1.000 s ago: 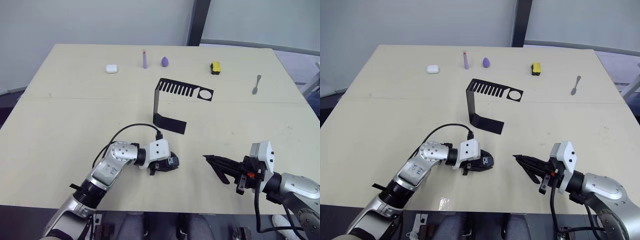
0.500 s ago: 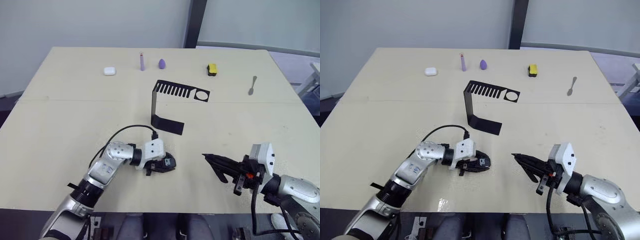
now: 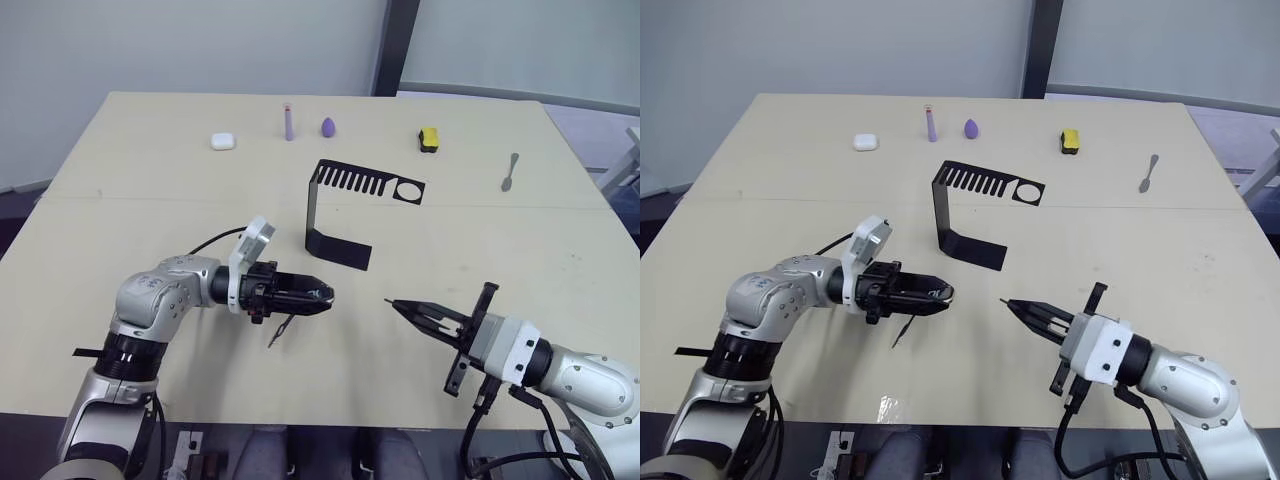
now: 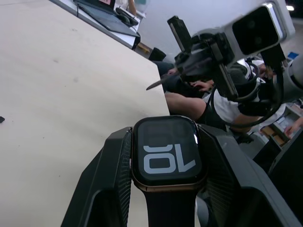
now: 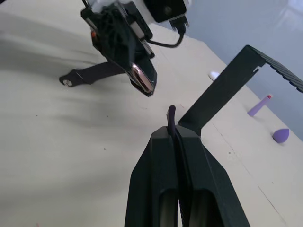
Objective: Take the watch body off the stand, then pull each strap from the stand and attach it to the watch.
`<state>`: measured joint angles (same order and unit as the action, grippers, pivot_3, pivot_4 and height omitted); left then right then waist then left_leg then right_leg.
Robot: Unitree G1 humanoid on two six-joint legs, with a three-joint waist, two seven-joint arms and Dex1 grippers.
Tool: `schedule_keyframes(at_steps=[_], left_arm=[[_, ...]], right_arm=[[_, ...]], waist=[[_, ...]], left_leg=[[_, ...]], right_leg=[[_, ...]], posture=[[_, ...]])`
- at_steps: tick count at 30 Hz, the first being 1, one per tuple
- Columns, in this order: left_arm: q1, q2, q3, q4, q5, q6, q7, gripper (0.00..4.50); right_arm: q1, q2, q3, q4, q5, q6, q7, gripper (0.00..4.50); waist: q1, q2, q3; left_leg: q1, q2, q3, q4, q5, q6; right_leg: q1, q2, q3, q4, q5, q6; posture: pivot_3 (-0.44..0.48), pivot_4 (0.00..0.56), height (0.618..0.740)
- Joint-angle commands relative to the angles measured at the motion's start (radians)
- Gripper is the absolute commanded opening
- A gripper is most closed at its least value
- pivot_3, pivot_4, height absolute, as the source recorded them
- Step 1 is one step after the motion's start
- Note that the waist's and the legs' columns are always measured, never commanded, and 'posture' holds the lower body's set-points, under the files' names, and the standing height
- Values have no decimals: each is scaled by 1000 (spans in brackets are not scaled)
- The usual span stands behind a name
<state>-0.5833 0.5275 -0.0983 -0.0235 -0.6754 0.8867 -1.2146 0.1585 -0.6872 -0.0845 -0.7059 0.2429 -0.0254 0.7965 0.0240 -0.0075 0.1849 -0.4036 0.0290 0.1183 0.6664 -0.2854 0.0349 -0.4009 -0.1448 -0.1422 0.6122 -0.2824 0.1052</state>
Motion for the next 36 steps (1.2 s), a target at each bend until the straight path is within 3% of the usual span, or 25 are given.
schedule_keyframes(at_steps=[1, 36], left_arm=[[-17, -2, -4, -20, -24, 19, -5, 1606], [-33, -78, -14, -31, -28, 80, 96, 1606]], right_arm=[[-19, -2, 22, -26, -18, -27, 2, 0], [-116, 41, 119, 61, -132, -70, -24, 0]], waist=[[-1, 0, 0], [-1, 0, 0]], left_leg=[[0, 0, 0, 0, 0, 0], [1, 1, 1, 0, 0, 0]], right_leg=[[0, 0, 0, 0, 0, 0], [-1, 1, 4, 0, 0, 0]], posture=[[0, 150, 740], [0, 150, 740]])
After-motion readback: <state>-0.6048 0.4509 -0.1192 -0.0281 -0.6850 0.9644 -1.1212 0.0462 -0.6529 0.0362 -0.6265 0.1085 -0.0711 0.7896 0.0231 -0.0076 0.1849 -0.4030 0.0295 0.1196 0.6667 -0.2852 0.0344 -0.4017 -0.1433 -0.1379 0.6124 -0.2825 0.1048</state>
